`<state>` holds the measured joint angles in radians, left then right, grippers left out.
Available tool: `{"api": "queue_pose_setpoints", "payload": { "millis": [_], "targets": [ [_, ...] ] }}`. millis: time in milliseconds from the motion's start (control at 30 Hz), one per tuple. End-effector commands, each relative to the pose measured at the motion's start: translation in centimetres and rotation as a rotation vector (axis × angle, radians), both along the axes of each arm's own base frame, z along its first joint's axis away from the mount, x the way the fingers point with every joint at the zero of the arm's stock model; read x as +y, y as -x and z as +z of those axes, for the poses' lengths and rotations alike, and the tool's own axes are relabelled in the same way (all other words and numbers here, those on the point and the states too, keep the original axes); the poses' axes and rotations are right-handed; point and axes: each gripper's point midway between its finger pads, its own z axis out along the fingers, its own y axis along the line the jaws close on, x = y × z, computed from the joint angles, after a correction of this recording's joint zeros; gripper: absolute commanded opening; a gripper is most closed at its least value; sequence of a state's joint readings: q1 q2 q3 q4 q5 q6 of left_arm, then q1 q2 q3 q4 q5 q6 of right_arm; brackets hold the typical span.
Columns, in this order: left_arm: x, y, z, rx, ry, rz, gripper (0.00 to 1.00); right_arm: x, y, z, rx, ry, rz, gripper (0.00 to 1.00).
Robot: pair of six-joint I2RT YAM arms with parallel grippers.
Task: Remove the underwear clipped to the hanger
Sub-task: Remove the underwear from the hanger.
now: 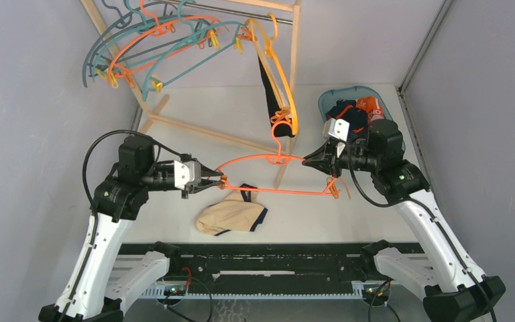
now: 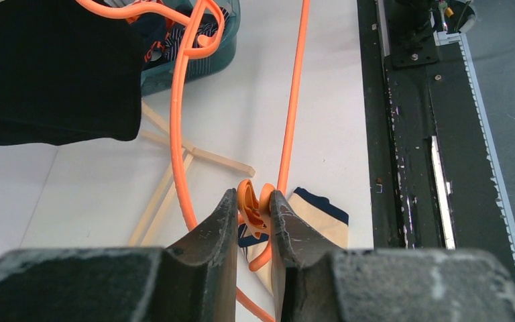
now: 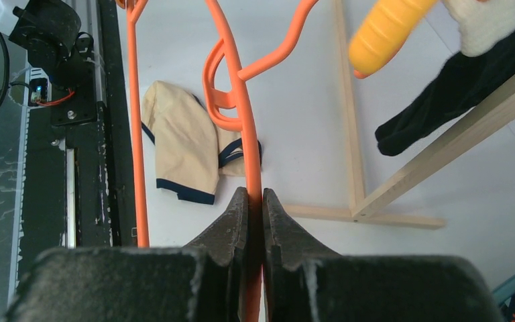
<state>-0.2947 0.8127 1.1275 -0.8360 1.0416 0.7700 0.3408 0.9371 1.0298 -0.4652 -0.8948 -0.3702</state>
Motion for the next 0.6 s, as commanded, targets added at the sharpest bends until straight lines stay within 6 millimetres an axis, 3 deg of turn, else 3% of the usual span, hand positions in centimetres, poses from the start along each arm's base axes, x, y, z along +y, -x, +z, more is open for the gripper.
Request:
{"api": "queue_pose_setpoints", "payload": {
  "millis": [0,333,567],
  "targets": [
    [-0.2,-0.1,1.3,-0.056,0.02,-0.014,0.0,0.3,0.4,3.2,-0.076,-0.051,0.026,0.0],
    [-0.2,0.4,-0.3,-0.026,0.009,-0.037,0.0,0.0,0.0,3.8,-0.056,-0.079,-0.005,0.0],
    [-0.1,0.4,-1.6,-0.039,-0.008,-0.045,0.0,0.1,0.8,4.0,-0.055,-0.097,0.035,0.0]
  ]
}}
